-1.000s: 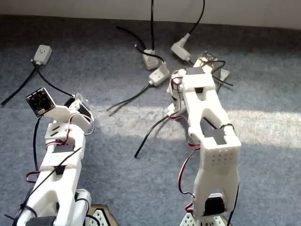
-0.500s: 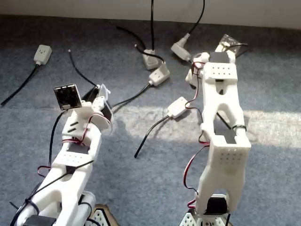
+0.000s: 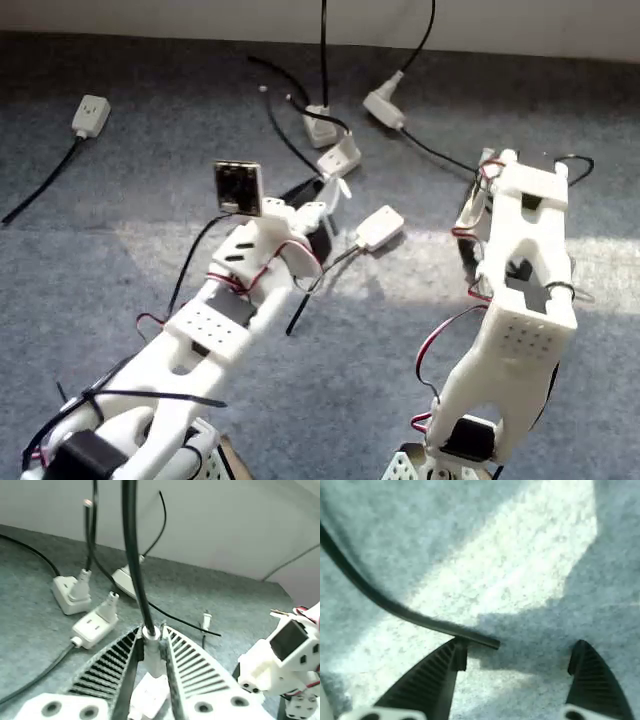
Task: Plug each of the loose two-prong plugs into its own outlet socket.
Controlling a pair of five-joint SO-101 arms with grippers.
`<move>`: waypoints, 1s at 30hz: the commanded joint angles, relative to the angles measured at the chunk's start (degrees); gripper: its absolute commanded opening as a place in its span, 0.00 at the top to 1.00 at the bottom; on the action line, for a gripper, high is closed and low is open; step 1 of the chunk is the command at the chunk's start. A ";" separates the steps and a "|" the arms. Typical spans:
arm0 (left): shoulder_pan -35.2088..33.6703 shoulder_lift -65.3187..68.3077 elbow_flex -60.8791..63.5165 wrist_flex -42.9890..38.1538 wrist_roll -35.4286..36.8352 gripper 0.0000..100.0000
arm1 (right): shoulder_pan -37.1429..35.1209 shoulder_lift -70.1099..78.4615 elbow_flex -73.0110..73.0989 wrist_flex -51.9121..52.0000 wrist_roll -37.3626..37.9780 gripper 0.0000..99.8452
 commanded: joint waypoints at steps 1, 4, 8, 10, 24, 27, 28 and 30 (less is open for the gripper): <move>4.00 14.90 -12.00 0.44 1.41 0.99 | 3.12 -2.77 5.14 -4.18 0.79 0.69; 4.09 26.86 -19.21 0.53 1.41 0.99 | 4.62 -2.86 8.75 -7.69 0.53 0.69; 5.67 31.34 -22.46 0.53 0.97 0.99 | 4.53 -2.95 9.89 -9.63 0.26 0.69; 6.55 30.29 -22.46 0.53 0.97 0.99 | 4.70 -2.95 9.98 -9.89 0.26 0.69; 9.36 35.82 -25.01 -6.59 -7.38 0.99 | 4.35 -2.95 9.98 -9.89 0.62 0.69; 8.40 39.08 -28.62 -5.01 -7.38 0.99 | 4.35 -2.95 9.89 -9.89 0.70 0.69; 7.87 39.87 -29.58 -4.57 -7.21 0.99 | 4.35 -2.95 9.89 -9.89 0.70 0.69; 7.43 41.19 -31.16 -4.22 -7.38 0.99 | 4.26 -2.95 9.89 -9.89 0.70 0.69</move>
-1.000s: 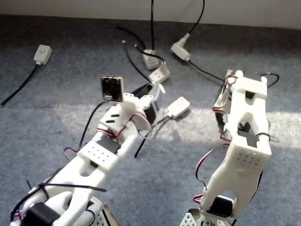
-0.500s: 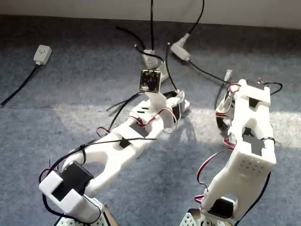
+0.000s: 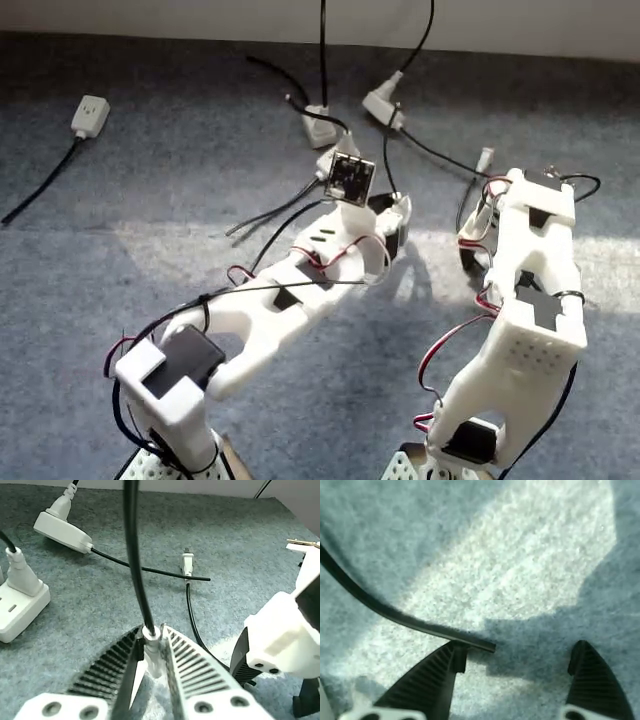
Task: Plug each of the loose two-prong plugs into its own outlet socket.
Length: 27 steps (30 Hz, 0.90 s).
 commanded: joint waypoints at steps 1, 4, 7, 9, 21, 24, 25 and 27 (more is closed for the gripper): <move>-1.63 1.27 -5.58 0.35 -0.70 0.99 | 1.63 0.13 0.04 -1.01 0.44 0.69; -1.63 1.45 -5.85 0.70 -0.70 0.99 | 1.63 0.22 -0.04 -1.01 0.44 0.69; -2.51 1.54 -5.76 1.05 -0.70 0.99 | 1.63 0.22 -0.04 -1.01 0.44 0.69; -3.12 1.98 -5.76 1.05 -0.35 0.99 | 1.63 0.22 -0.04 -1.01 0.44 0.69; -3.82 1.98 -3.74 2.20 -0.26 0.99 | 1.63 0.22 -0.13 -1.01 0.44 0.69; -3.82 1.98 -3.47 2.29 -0.26 0.99 | 1.63 0.22 -0.13 -1.01 0.44 0.69; -3.82 2.07 -3.47 2.73 -0.26 0.99 | 1.63 0.22 -0.13 -1.01 0.44 0.69; -3.74 2.07 -3.82 4.66 -0.26 0.99 | 1.63 0.22 -0.13 -1.01 0.44 0.69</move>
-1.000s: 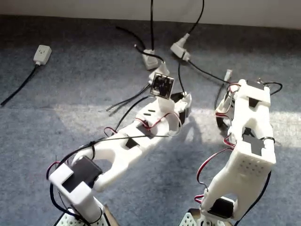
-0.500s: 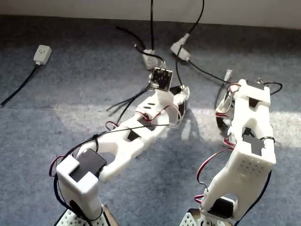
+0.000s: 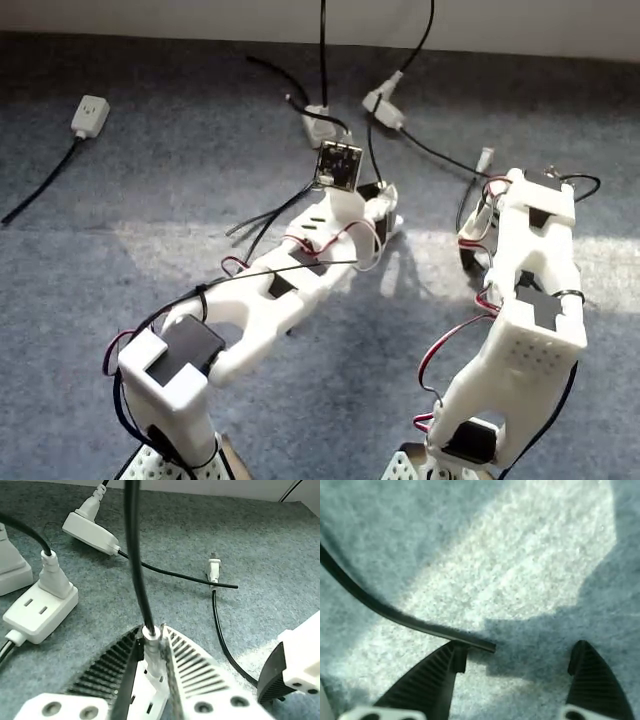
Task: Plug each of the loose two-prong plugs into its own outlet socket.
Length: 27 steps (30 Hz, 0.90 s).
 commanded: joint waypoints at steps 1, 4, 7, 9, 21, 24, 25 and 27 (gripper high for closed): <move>-0.13 -0.48 -0.66 2.81 -0.18 0.99 | 1.63 0.22 -0.13 -1.01 0.44 0.69; -0.13 -0.57 -0.66 3.16 -0.09 0.99 | 1.63 0.31 -0.13 -1.01 0.44 0.69; -0.04 -0.57 -0.66 3.43 -0.09 0.99 | 1.63 0.31 -0.13 -1.01 0.35 0.69; 0.48 -0.57 -0.66 3.43 -0.09 0.99 | 1.63 0.31 -0.13 -1.01 0.26 0.69; 1.36 -0.92 -0.57 3.34 -0.26 0.99 | 1.63 0.31 -0.13 -0.92 0.35 0.69; 1.45 -0.84 -0.66 3.34 -0.26 0.99 | 1.63 0.31 -0.13 -0.92 0.26 0.69; 1.71 -0.75 -0.66 3.25 -0.26 0.99 | 1.63 0.31 -0.13 -0.92 0.26 0.69; 2.33 -0.92 -0.66 3.34 -0.53 0.99 | 1.63 0.31 -0.13 -0.92 0.26 0.69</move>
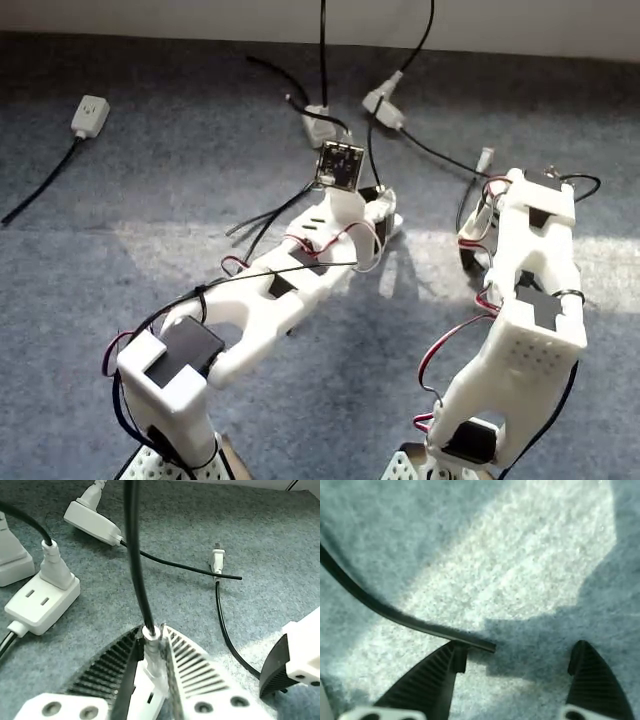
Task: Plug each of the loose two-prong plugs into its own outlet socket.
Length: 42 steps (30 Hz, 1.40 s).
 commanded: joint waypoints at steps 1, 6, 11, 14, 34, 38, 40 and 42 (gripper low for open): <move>2.15 -1.01 -0.40 0.26 -0.62 0.99 | 1.63 0.31 -0.13 -0.92 0.26 0.69; 2.68 -1.01 -0.22 0.35 -0.53 0.99 | 1.63 0.31 -0.13 -0.92 0.26 0.69; 2.59 -1.01 -0.22 0.44 -0.44 0.99 | 1.54 0.31 -0.13 -0.92 0.35 0.69; 2.51 -0.84 -0.22 0.88 -0.62 0.99 | 1.54 0.31 -0.13 -0.92 0.44 0.69; 3.21 -0.48 -2.15 8.09 -0.70 0.99 | 1.54 0.40 -0.13 -0.92 0.44 0.69; 3.74 -0.48 -1.71 8.09 -0.70 0.99 | 1.54 0.40 -0.13 -0.92 0.44 0.69; 3.74 -0.48 -0.48 8.26 -0.70 0.99 | 1.54 0.40 -0.13 -0.92 0.44 0.69; 3.30 -0.66 1.19 8.00 -1.41 0.99 | 1.54 0.40 -0.13 -0.92 0.44 0.69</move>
